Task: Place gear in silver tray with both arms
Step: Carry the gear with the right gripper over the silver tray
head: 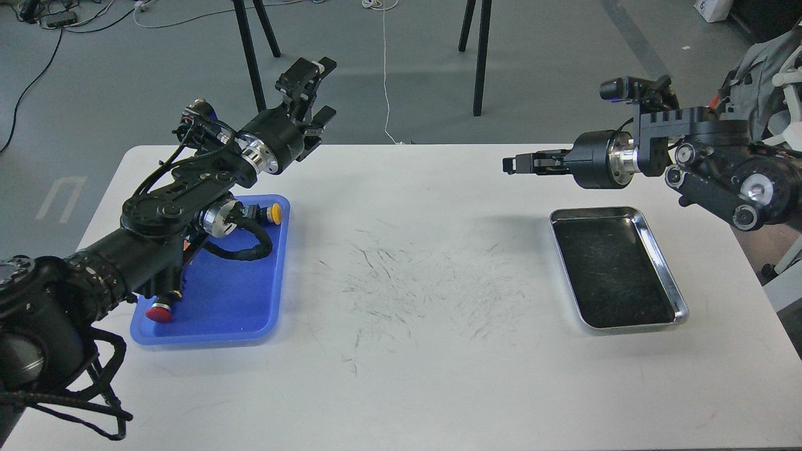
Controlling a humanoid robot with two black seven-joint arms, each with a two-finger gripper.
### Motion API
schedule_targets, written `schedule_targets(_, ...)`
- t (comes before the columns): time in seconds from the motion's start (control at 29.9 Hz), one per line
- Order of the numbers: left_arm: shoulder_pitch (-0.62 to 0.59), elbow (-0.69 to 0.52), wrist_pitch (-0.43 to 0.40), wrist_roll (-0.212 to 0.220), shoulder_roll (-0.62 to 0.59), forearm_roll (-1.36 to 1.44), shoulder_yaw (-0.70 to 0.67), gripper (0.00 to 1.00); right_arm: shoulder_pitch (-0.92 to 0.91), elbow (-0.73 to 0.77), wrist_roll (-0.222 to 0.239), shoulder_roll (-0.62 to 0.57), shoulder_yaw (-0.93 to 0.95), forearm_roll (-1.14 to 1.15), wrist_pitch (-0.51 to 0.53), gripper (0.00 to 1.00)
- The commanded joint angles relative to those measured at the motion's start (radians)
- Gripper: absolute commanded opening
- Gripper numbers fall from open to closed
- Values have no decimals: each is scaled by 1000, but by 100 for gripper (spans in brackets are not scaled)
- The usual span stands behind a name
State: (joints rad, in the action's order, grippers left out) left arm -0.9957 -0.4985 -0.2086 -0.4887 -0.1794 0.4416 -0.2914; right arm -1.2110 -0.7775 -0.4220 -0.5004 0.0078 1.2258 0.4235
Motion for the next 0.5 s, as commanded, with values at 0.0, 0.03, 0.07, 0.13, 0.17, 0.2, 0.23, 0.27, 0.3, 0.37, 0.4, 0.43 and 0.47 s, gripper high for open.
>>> schedule_targets(0.0, 0, 0, 0, 0, 0, 0, 0, 100, 22, 0, -4, -46, 3, -54, -9, 9)
schedule_targets(0.03, 0, 0, 0, 0, 1, -1, 0, 100, 27, 0, -6, -55, 6, -68, -11, 8)
schedule_targets(0.07, 0, 0, 0, 0, 1, 0, 0, 100, 34, 0, -6, -70, 12, -81, -11, 8)
schedule_targets(0.13, 2, 0, 0, 0, 3, 0, 1, 100, 50, 0, -6, -90, 20, -104, -18, 8)
schedule_targets(0.17, 2, 0, 0, 0, 3, 0, 1, 100, 59, 0, -7, -99, 23, -115, -23, 8)
schedule_targets(0.2, 2, 0, 0, 0, 3, 0, 1, 100, 67, 0, -11, -110, 27, -124, -26, 7)
schedule_targets(0.23, 2, 0, 0, 0, 5, 0, 1, 100, 74, 0, -14, -121, 35, -137, -26, 7)
schedule_targets(0.27, 2, 0, 3, 0, 5, 0, 1, 100, 83, 0, -15, -131, 40, -149, -26, 7)
schedule_targets(0.3, 3, 0, 8, 0, 5, 0, 1, 100, 96, 0, -18, -141, 44, -161, -28, 7)
schedule_targets(0.37, 5, 0, 12, 0, 6, 0, 1, 100, 117, 1, -24, -155, 57, -175, -32, 7)
schedule_targets(0.4, 5, 0, 12, 0, 8, 0, 1, 100, 128, 1, -29, -162, 61, -178, -34, 7)
schedule_targets(0.43, 5, 0, 14, 0, 8, 0, 1, 100, 140, 1, -34, -170, 64, -183, -38, 7)
schedule_targets(0.47, 5, 0, 14, 0, 8, 0, 1, 100, 151, 1, -35, -179, 66, -184, -43, 6)
